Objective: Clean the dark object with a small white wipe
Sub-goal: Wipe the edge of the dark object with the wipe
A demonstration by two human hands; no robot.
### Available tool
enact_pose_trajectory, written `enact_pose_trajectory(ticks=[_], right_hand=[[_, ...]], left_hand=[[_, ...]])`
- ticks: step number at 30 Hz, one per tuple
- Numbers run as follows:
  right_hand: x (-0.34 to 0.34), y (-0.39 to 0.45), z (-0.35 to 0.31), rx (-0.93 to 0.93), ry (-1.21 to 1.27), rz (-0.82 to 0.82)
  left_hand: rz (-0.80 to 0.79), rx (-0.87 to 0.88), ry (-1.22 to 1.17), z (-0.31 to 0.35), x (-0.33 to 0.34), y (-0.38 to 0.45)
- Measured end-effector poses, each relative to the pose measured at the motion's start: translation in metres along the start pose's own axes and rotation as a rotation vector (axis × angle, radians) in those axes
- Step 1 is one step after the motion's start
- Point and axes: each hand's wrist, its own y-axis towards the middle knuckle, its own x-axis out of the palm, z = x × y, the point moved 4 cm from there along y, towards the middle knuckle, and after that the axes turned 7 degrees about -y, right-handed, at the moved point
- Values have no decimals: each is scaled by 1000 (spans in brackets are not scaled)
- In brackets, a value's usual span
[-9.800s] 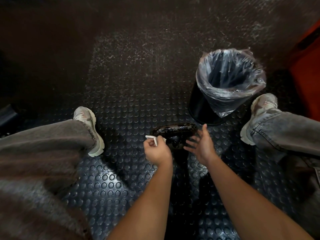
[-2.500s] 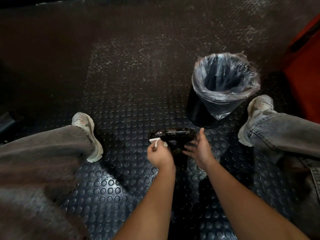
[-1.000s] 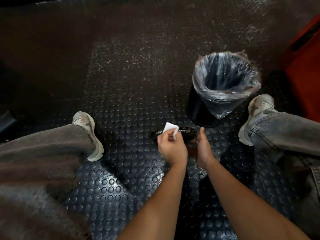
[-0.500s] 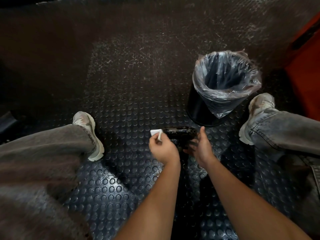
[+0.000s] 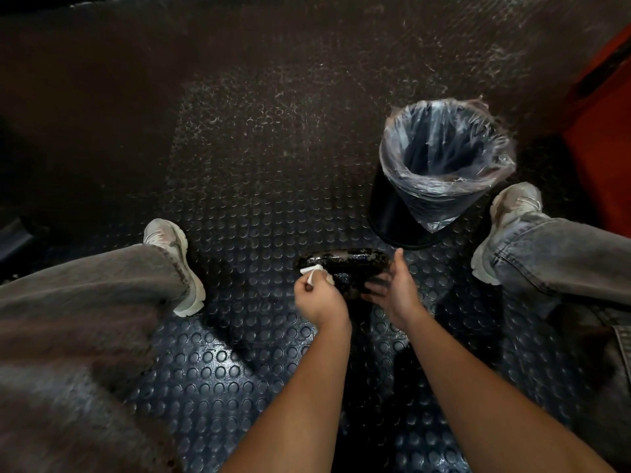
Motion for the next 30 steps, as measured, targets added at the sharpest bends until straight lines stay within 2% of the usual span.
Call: enact_pose_trajectory(ticks=[3, 7, 11, 13, 16, 17, 20, 22, 26, 28, 30], right_hand=[[0, -1, -1, -1, -25, 36], [-3, 4, 4, 3, -54, 40], [-3, 7, 5, -2, -30, 35], [-1, 5, 4, -12, -14, 25], [-1, 4, 3, -5, -10, 13], [-1, 3, 3, -6, -11, 9], [0, 2, 0, -3, 7, 14], [0, 2, 1, -1, -3, 37], [-2, 7, 5, -4, -46, 37], [-3, 7, 5, -7, -49, 35], [-5, 7, 5, -8, -24, 25]], left_hand=[[10, 54, -42, 6, 10, -17], [-192, 243, 113, 6, 26, -33], [-280, 288, 270, -3, 16, -23], [-236, 259, 267, -7, 7, -16], [-33, 97, 112, -7, -8, -4], [19, 80, 74, -4, -10, -1], [32, 131, 20, 10, -3, -1], [-10, 229, 63, 15, 6, -12], [-294, 388, 271, 3, 18, -36], [-318, 372, 319, -6, 18, -31], [-251, 295, 315, -11, 12, -20]])
